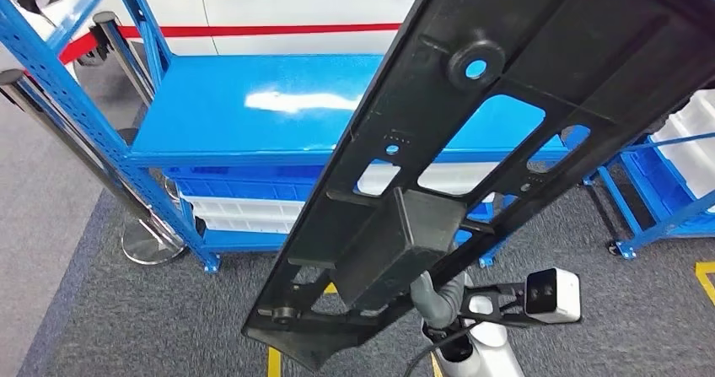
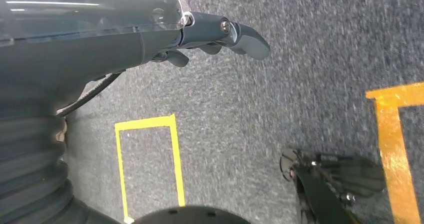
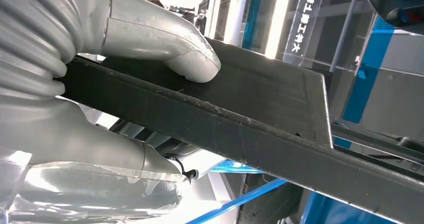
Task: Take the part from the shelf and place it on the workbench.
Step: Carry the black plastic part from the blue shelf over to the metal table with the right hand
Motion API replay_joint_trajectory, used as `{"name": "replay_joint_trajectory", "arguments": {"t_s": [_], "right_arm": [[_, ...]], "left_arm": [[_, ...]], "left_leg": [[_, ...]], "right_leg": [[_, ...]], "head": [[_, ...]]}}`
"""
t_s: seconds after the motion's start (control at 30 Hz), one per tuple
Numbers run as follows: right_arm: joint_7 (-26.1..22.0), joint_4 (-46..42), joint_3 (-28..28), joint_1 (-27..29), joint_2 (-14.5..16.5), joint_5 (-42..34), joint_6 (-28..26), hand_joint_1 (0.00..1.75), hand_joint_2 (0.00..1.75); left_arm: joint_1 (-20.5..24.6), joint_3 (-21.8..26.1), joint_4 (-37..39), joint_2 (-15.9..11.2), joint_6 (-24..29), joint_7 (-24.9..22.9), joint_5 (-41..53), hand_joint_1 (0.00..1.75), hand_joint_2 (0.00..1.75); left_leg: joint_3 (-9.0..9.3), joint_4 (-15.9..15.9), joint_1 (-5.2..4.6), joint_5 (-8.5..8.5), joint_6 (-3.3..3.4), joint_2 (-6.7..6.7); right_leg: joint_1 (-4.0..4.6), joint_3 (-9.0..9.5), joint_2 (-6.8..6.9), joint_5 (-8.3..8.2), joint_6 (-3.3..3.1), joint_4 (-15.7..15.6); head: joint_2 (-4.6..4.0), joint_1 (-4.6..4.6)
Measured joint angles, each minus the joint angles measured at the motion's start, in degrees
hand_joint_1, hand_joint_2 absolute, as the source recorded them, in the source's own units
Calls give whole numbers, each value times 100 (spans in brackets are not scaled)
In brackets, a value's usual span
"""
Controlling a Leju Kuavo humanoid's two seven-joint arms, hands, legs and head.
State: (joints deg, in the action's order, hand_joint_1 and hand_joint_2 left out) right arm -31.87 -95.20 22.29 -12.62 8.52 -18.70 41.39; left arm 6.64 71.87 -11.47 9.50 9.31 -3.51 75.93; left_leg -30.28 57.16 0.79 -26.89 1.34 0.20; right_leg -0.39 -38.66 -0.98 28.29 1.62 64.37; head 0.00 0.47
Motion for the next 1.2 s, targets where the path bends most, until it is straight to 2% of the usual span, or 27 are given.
{"name": "replay_joint_trajectory", "arguments": {"t_s": [0.03,0.07,0.1,0.13,0.17,0.2,0.27,0.3,0.4,0.43,0.47,0.57,0.6,0.63,0.67,0.73,0.77,0.8,0.9,0.93,0.97,1.0,1.07,1.1,1.13,1.17,1.2], "right_arm": [[8,-1,1,-8,0,-3,-17,175,175],[16,-1,2,-12,0,-5,-36,175,175],[23,-1,3,-11,0,-7,-57,175,175],[27,-1,3,-11,0,-7,-80,175,175],[30,-1,3,-11,0,-6,-99,175,175],[31,-3,3,-11,0,-5,-113,175,175],[31,-14,3,-10,0,0,-126,175,175],[28,-21,4,-9,0,3,-127,175,175],[16,-37,6,-5,1,14,-138,175,175],[11,-38,8,-5,2,19,-142,175,175],[8,-39,10,-5,4,24,-143,175,175],[-3,-41,19,1,7,42,-144,175,175],[-4,-41,22,6,7,48,-145,175,175],[-4,-41,26,9,7,51,-145,175,175],[-4,-42,30,11,7,52,-146,175,175],[-4,-48,36,8,7,53,-151,175,175],[-4,-54,39,6,7,55,-155,175,175],[-5,-60,42,3,7,58,-158,175,175],[-11,-83,49,-2,6,70,-163,175,175],[-16,-91,49,-1,4,73,-168,175,175],[-22,-98,49,-1,2,76,-175,175,175],[-31,-102,49,4,-1,80,-182,175,175],[-57,-105,49,21,-13,87,-191,175,175],[-68,-105,49,31,-22,90,-187,175,175],[-76,-106,49,36,-32,91,-181,175,175],[-80,-109,49,37,-41,91,-172,175,175],[-80,-114,49,32,-46,91,-164,175,175]], "left_arm": [[-2,0,0,-1,1,3,0,0,175],[-4,0,0,-1,1,9,1,0,175],[-6,0,0,-1,1,16,1,0,175],[-7,0,0,-1,1,26,1,0,175],[-7,0,0,0,0,37,1,0,175],[-6,0,0,3,-1,49,1,0,175],[-5,0,0,9,-2,66,-7,0,175],[-5,0,0,12,-2,71,-11,0,175],[-7,0,0,15,-4,76,-28,0,175],[-8,0,0,16,-4,76,-32,0,175],[-10,1,0,15,-4,76,-36,0,175],[-16,2,0,14,-4,76,-40,0,175],[-17,2,0,14,-4,76,-42,0,175],[-19,2,0,14,-4,76,-42,0,175],[-20,2,0,14,-4,76,-42,0,175],[-15,2,0,13,-6,76,-40,0,175],[-13,2,0,13,-8,76,-40,0,175],[-12,2,0,13,-10,76,-39,0,175],[-12,2,0,15,-15,75,-39,0,175],[-10,2,0,16,-20,75,-39,0,175],[-9,2,0,17,-25,77,-39,0,175],[-8,2,0,17,-31,79,-41,0,175],[-8,2,0,16,-39,85,-52,0,175],[-10,3,0,16,-42,87,-62,0,175],[-11,3,0,16,-45,88,-72,0,175],[-12,4,0,16,-47,89,-82,0,175],[-12,4,0,17,-48,89,-89,0,175]], "left_leg": [[-60,3,-6,42,16,25],[-118,10,-14,80,16,50],[-175,22,-20,113,13,72],[-230,38,-23,141,7,91],[-281,60,-25,164,-2,104],[-321,86,-26,182,-13,111],[-373,120,-35,218,-56,114],[-383,127,-37,239,-87,115],[-405,117,-32,295,-197,115],[-440,174,-29,225,-227,98],[-503,328,-27,74,-250,74],[-838,1327,-12,-595,-303,31],[-892,1580,-10,-695,-316,31],[-852,1638,-8,-682,-324,31],[-696,1460,-6,-570,-326,31],[-191,691,-7,-322,-306,19],[-5,381,-20,-239,-277,2],[92,190,-33,-211,-245,-14],[48,118,-48,-151,-132,-23],[21,104,-39,-112,-82,-11],[-15,86,-28,-62,-32,4],[-64,73,-21,-11,9,18],[-185,78,-34,78,44,32],[-250,86,-41,118,45,37],[-314,96,-48,157,42,42],[-371,106,-55,192,35,44],[-417,115,-63,223,27,46]], "right_leg": [[-9,-120,32,252,26,366],[-18,-217,50,427,46,711],[-23,-245,59,480,58,922],[-26,-172,65,420,59,933],[-27,15,69,284,48,726],[-23,291,79,142,23,353],[13,769,109,26,-48,-373],[33,877,120,29,-82,-567],[40,853,117,-34,-187,-675],[25,830,118,-82,-237,-700],[9,801,123,-134,-283,-727],[8,648,120,-249,-339,-718],[11,588,115,-280,-335,-698],[11,530,110,-305,-326,-672],[8,474,104,-325,-314,-639],[3,379,95,-352,-281,-562],[4,343,92,-368,-254,-533],[7,318,89,-389,-222,-511],[7,281,78,-462,-102,-504],[2,253,77,-412,-69,-465],[-2,196,76,-273,-41,-335],[-11,101,77,-56,-18,-95],[-21,-143,80,424,17,609],[-25,-217,80,543,28,897],[-27,-206,81,548,28,1020],[-27,-83,82,450,16,929],[-21,146,84,302,-12,635]], "head": [[0,13],[0,14],[0,14],[0,14],[0,15],[0,15],[-1,11],[-1,15],[0,25],[-1,20],[-1,13],[-1,-7],[-1,-7],[-1,-7],[-1,-7],[0,-7],[0,-4],[0,-4],[0,-1],[0,4],[0,11],[0,16],[0,24],[0,23],[-1,23],[-1,23],[-2,23]]}}
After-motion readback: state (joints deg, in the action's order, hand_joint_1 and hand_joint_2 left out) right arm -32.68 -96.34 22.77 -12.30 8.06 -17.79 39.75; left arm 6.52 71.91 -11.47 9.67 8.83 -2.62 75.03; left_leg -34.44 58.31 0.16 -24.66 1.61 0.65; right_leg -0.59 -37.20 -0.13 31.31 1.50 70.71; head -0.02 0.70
